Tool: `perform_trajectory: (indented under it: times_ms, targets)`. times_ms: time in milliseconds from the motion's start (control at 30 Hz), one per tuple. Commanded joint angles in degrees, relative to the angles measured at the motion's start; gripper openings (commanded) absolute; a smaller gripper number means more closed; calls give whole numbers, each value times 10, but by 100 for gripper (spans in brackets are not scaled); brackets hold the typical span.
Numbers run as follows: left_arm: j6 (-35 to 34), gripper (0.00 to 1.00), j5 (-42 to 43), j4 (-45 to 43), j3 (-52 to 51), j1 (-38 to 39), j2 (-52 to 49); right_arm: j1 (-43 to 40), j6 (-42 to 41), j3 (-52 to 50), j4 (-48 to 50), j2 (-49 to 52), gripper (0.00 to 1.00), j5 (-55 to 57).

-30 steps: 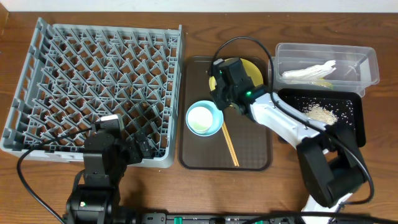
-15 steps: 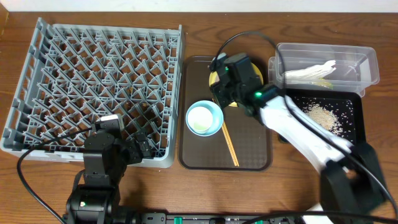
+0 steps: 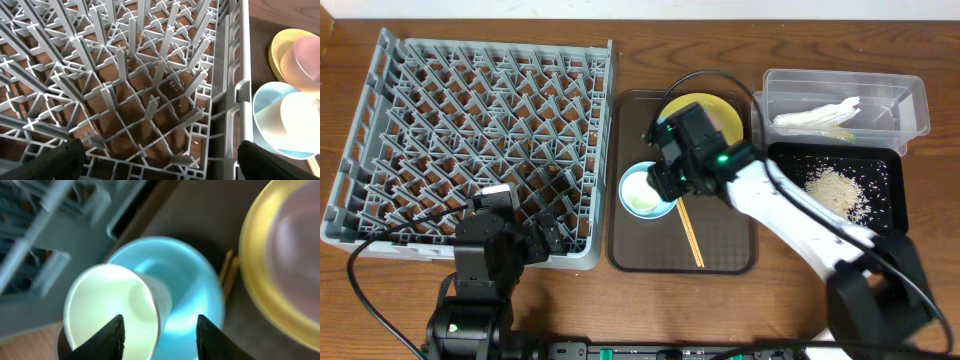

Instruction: Sort waste into correct bins and load items into the dishwasher

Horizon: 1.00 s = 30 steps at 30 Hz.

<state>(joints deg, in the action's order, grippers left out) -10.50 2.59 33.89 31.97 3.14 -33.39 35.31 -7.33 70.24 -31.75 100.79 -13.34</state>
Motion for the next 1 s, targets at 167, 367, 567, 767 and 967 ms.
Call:
perform_trajectory:
  times_ms: [167, 367, 567, 767, 967]
  targets:
    - [3, 100, -7, 6, 13, -2, -1, 11, -36, 1, 1, 38, 1, 16]
    - [3, 100, -4, -2, 13, -2, -1, -24, -36, 43, -9, -19, 1, 36]
    - [-37, 100, 87, -92, 13, -2, -3, -96, -43, 58, -21, -100, 1, -58]
    - [-76, 94, 197, -233, 13, -2, -50, -145, -73, 58, -10, -93, 1, -222]
    - [-214, 92, 392, -388, 13, -2, -175, -164, -75, 58, 27, -88, 1, -404]
